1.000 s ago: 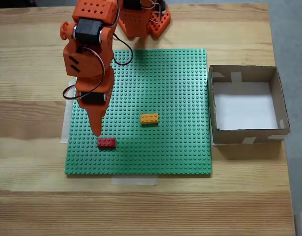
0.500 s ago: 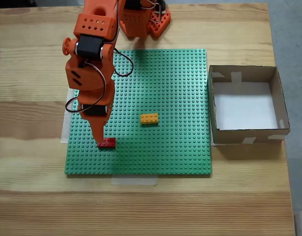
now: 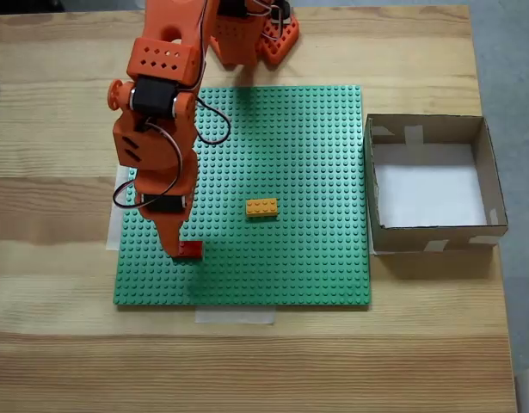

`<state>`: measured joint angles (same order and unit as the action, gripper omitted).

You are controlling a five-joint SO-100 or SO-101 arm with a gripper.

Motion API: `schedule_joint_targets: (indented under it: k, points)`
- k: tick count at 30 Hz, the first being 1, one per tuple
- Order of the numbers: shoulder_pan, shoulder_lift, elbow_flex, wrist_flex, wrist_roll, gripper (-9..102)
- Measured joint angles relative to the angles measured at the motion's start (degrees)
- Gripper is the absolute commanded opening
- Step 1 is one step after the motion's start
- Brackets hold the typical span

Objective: Pick the red lego block and put it in the box.

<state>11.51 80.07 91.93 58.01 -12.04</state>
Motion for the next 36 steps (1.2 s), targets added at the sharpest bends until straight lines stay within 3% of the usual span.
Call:
schedule_joint_targets:
  k: [36]
  points:
    - [2.1, -3.6, 3.2, -9.1, -1.1, 15]
